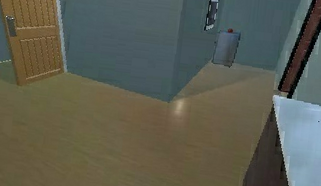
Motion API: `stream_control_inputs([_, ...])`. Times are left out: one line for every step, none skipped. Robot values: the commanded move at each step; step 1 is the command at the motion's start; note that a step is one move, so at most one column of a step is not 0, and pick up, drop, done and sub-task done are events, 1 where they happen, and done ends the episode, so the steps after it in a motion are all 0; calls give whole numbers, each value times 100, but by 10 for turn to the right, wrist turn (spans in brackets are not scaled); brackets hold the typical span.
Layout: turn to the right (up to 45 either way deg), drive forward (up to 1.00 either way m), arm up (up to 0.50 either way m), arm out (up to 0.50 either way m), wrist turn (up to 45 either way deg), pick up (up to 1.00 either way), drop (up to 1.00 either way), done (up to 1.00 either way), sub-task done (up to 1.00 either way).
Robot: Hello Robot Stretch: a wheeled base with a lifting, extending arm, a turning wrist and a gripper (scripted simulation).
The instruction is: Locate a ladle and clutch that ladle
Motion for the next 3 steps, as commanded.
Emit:
stream_control_inputs([0,0,38,0,0,0,0,0,0])
stream_control_inputs([0,0,0,46,0,0,0,0,0])
stream_control_inputs([0,0,0,0,450,0,0,0,0])
